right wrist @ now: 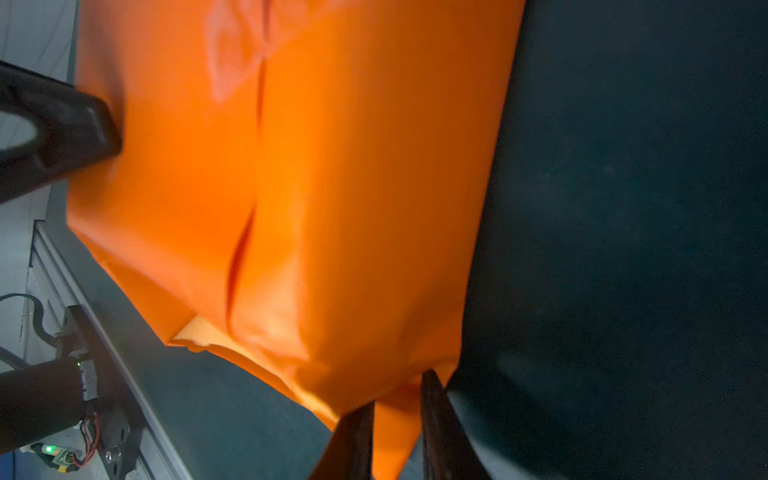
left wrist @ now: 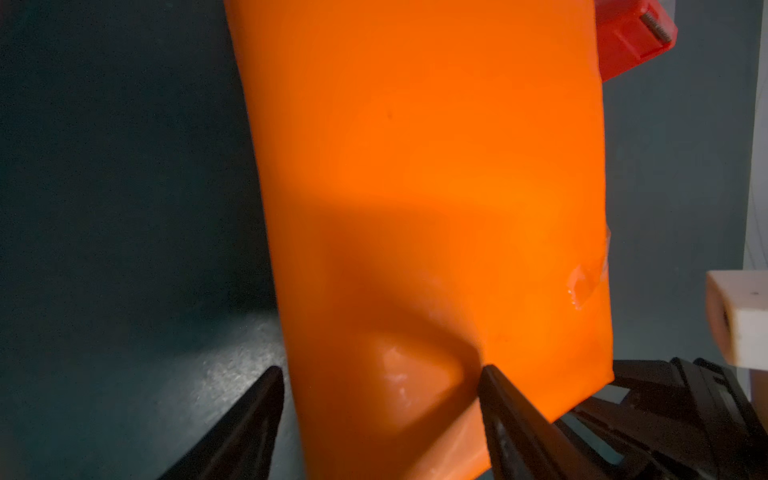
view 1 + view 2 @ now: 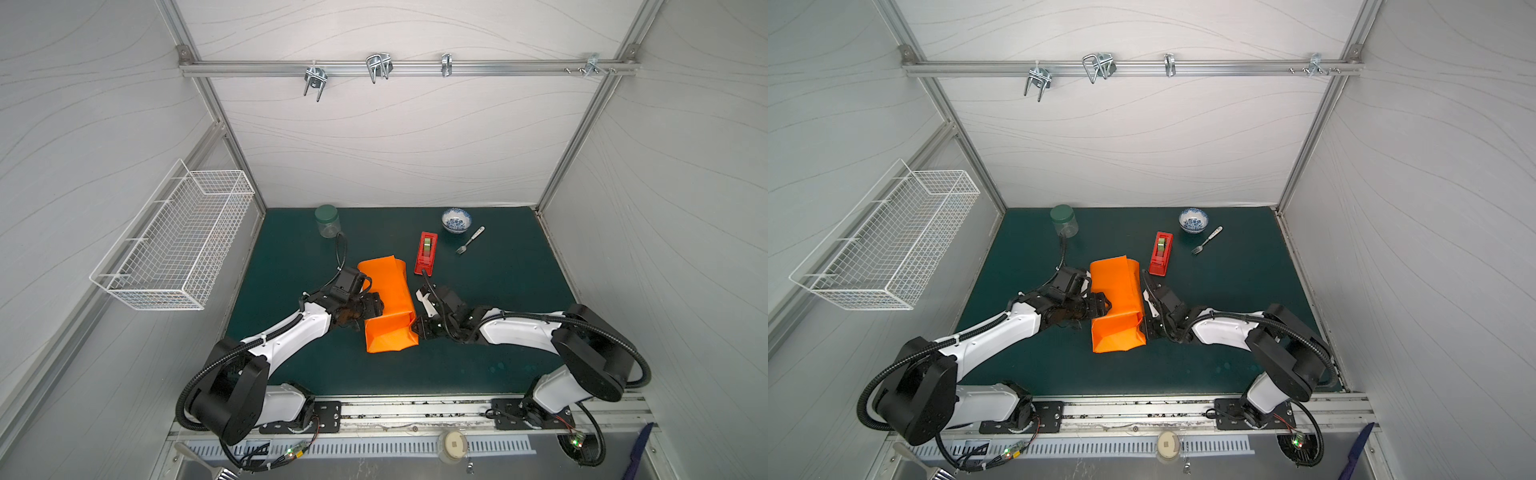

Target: Wrap the gift box in paper

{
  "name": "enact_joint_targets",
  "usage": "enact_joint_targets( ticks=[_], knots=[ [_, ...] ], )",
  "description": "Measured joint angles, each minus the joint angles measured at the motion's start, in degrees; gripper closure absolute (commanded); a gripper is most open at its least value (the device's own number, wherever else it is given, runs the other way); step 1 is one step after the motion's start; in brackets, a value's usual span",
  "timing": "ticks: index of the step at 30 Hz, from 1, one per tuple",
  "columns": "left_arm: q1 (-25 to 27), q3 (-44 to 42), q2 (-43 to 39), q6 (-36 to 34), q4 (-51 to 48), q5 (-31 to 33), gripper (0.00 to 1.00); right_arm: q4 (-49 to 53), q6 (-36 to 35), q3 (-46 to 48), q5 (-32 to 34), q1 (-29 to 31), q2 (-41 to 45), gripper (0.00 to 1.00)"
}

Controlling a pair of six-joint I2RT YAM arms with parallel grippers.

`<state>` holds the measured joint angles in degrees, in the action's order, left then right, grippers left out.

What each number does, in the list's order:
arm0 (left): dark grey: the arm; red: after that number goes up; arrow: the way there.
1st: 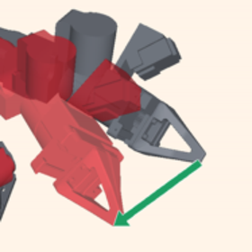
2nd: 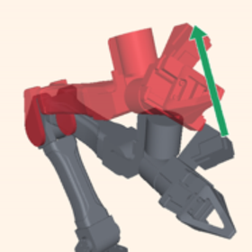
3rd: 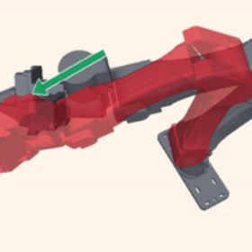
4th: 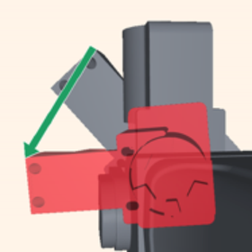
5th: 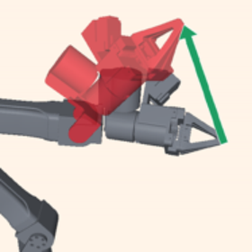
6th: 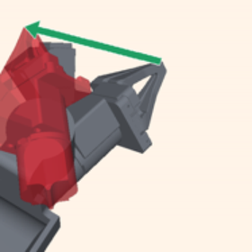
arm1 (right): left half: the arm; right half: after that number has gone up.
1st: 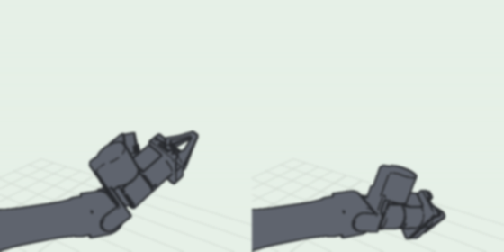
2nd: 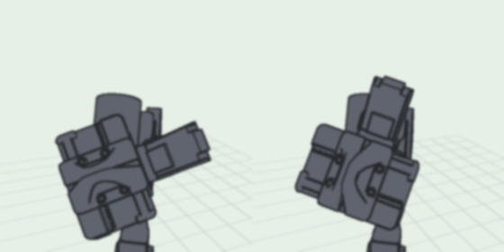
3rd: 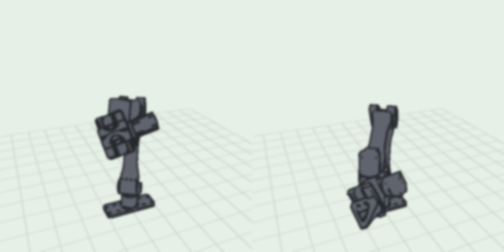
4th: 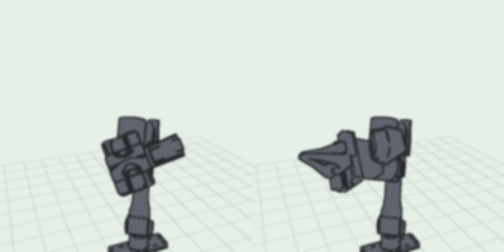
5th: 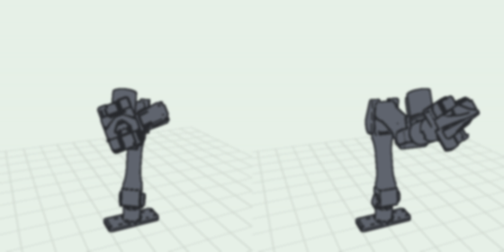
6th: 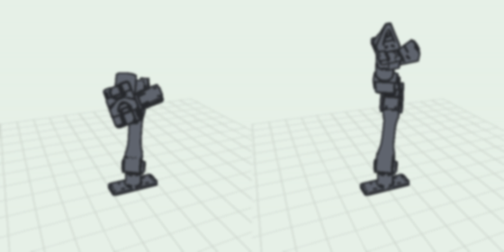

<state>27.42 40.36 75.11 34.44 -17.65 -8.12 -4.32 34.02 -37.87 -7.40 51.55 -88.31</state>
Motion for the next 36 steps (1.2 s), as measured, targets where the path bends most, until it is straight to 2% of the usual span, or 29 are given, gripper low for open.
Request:
enact_joint_targets(
  ticks=[18,36],
  knots=[
    [0.0,0.0,0.0,-0.1,0.1,-0.1,0.26,-7.1,4.0,2.2,0.1,1.2,-0.4,0.89],
    [0.0,0.0,0.4,-0.2,0.8,-0.5,0.27,-13.4,7.7,2.7,5.3,3.1,-2.4,0.94]
  ],
)
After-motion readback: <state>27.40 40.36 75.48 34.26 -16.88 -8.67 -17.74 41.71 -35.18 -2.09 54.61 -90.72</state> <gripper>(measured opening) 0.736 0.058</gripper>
